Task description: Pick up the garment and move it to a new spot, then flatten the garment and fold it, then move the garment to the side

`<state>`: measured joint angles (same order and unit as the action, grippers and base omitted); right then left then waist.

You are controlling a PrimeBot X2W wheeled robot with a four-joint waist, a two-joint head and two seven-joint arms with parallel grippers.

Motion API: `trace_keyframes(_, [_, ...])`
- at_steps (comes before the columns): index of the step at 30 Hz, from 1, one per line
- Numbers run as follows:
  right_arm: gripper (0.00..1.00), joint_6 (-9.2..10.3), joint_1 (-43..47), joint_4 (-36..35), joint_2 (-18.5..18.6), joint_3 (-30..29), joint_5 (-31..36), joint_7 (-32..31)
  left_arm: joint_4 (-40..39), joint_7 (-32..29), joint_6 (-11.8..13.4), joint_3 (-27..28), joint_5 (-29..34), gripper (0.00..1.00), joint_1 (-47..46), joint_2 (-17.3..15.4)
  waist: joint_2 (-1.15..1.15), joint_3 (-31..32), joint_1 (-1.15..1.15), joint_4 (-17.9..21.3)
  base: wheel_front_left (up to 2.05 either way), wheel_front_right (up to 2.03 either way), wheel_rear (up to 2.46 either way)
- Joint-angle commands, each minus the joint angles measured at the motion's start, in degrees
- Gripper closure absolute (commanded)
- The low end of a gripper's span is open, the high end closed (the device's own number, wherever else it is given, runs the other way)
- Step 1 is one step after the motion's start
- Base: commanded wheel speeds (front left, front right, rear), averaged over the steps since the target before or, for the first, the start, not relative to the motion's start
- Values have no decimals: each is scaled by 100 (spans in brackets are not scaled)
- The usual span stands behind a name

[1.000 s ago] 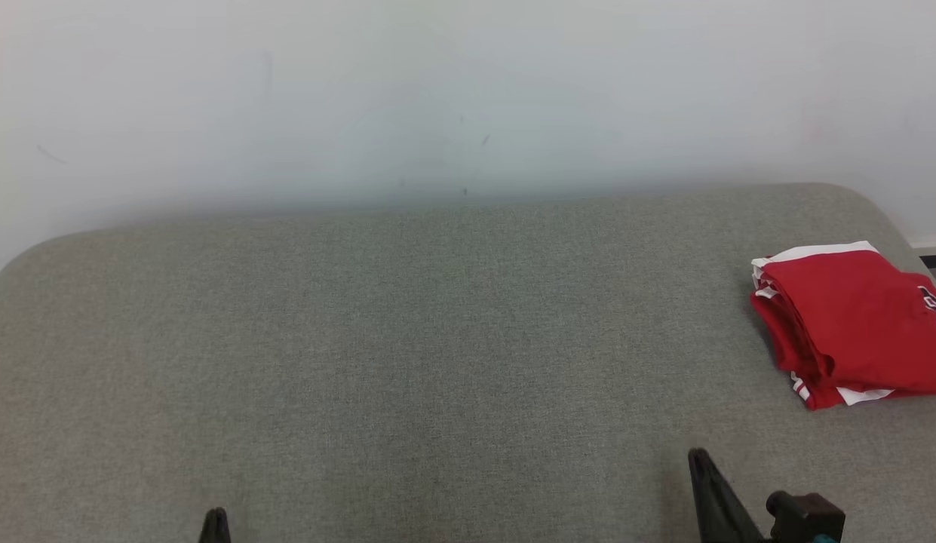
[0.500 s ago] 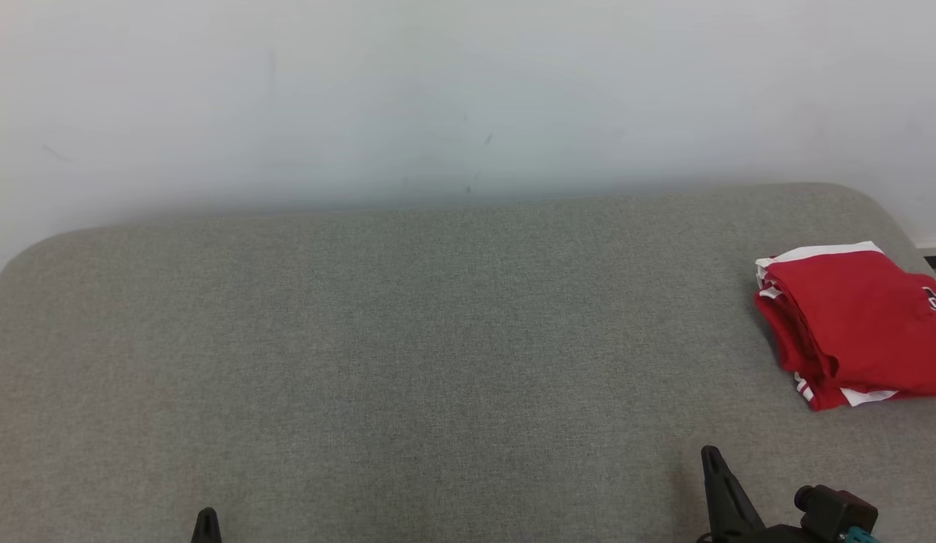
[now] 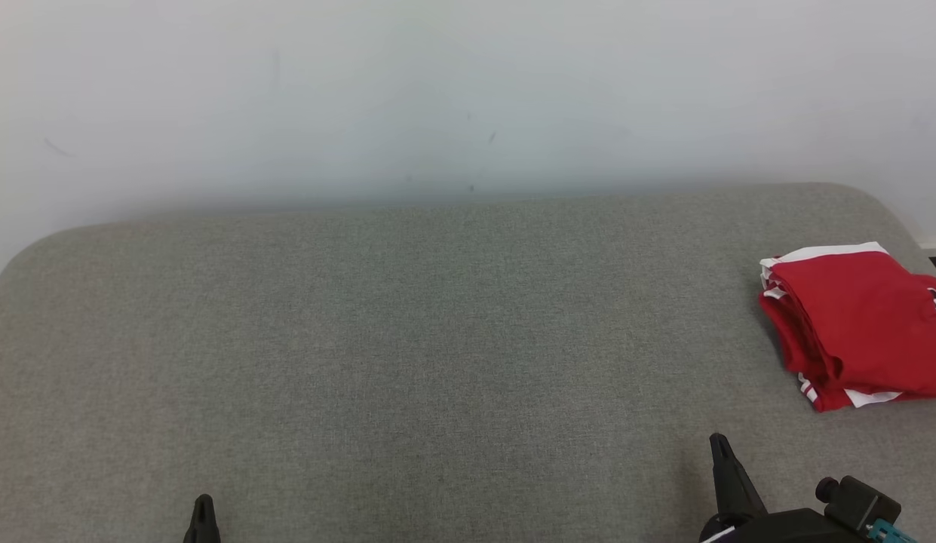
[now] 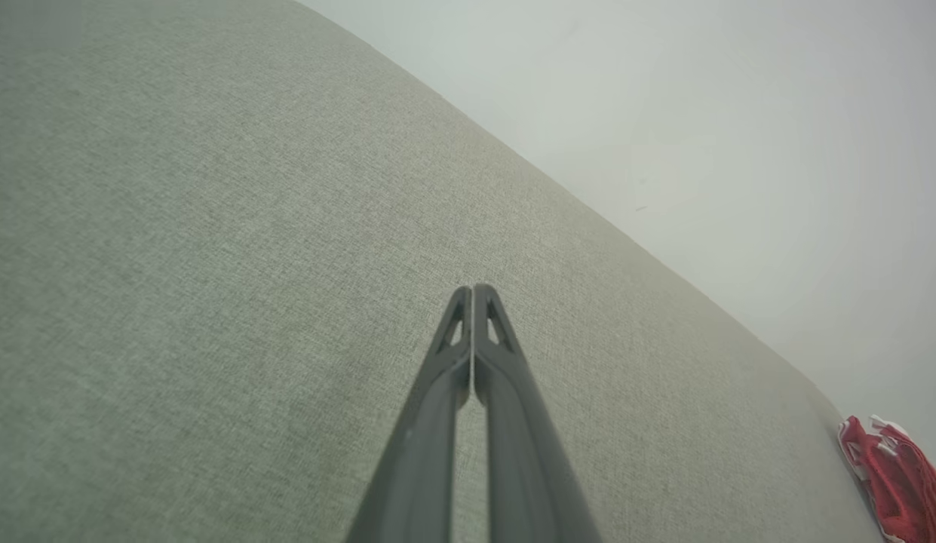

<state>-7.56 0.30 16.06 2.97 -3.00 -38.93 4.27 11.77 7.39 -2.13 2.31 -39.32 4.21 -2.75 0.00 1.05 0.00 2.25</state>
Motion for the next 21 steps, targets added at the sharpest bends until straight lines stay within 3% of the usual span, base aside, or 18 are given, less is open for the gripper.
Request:
trace_keyframes(1, [100, 3, -141, -93, -3, -20, -183, -28, -51, -34, -49, 35, -181, 100, -145, -12, 0, -1, 0, -3, 0, 0, 0])
trace_keyframes(21, [100, 5, -304, -134, -6, -119, -1676, -336, 26, -430, -198, 149, -1671, 100, -421, -14, 0, -27, 0, -49, 0, 0, 0])
